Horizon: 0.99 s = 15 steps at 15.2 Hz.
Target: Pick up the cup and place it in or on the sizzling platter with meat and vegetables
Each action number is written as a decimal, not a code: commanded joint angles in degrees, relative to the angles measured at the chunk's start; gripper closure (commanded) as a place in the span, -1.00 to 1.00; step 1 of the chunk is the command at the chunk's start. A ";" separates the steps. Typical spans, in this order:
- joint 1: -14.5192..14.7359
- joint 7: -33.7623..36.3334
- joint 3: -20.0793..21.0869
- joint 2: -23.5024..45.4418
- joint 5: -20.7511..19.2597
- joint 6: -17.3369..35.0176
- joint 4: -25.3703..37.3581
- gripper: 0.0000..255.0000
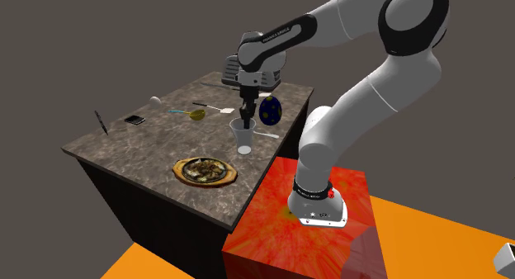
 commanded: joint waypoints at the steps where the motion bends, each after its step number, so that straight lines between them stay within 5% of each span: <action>1: -0.05 0.40 0.50 -0.74 0.12 -1.82 1.12 1.00; 15: 0.17 2.86 3.54 -4.08 1.36 -13.43 9.68 1.00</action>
